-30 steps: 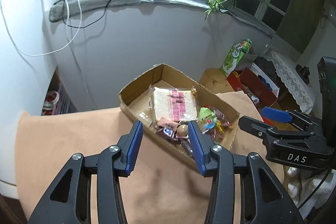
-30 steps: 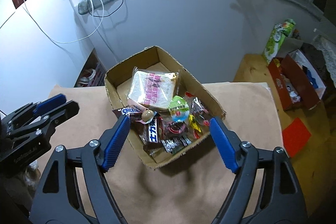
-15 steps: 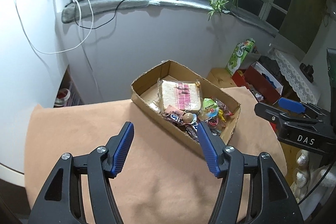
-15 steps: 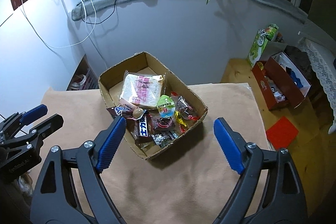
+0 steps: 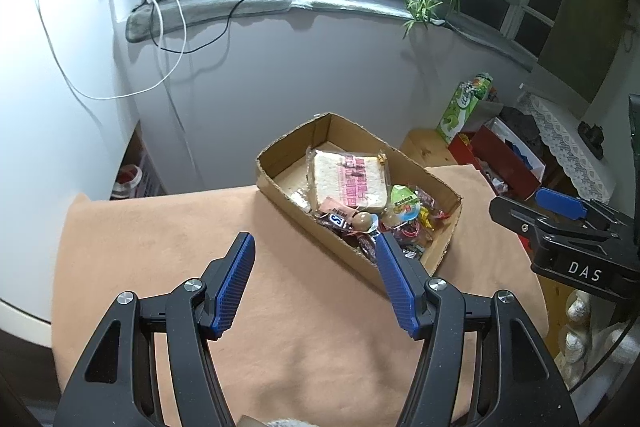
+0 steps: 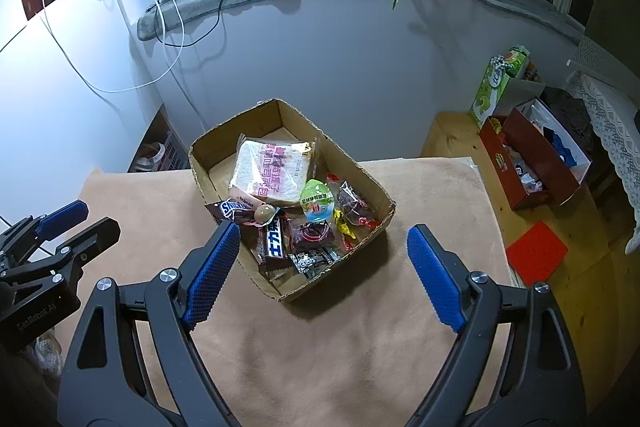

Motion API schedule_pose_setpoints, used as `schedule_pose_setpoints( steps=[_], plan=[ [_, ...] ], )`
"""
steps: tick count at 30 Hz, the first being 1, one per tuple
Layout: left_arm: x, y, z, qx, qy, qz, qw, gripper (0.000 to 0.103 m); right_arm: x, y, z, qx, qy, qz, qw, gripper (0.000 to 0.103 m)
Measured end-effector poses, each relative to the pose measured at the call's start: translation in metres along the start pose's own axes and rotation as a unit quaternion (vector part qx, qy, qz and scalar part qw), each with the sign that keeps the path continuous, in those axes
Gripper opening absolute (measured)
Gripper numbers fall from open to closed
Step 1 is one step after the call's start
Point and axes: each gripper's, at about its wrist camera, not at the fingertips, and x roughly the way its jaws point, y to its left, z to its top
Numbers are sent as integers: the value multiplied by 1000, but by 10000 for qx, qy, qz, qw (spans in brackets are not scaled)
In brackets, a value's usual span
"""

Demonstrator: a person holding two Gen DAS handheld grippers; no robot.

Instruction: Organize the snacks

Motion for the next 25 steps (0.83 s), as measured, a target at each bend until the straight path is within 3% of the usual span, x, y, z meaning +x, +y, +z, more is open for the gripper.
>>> schedule_pose_setpoints(
  steps=[25],
  plan=[
    [-6, 1, 0, -87, -2, 127, 9999, 62, -3, 4, -3, -11, -4, -43, 10000, 88]
  ],
)
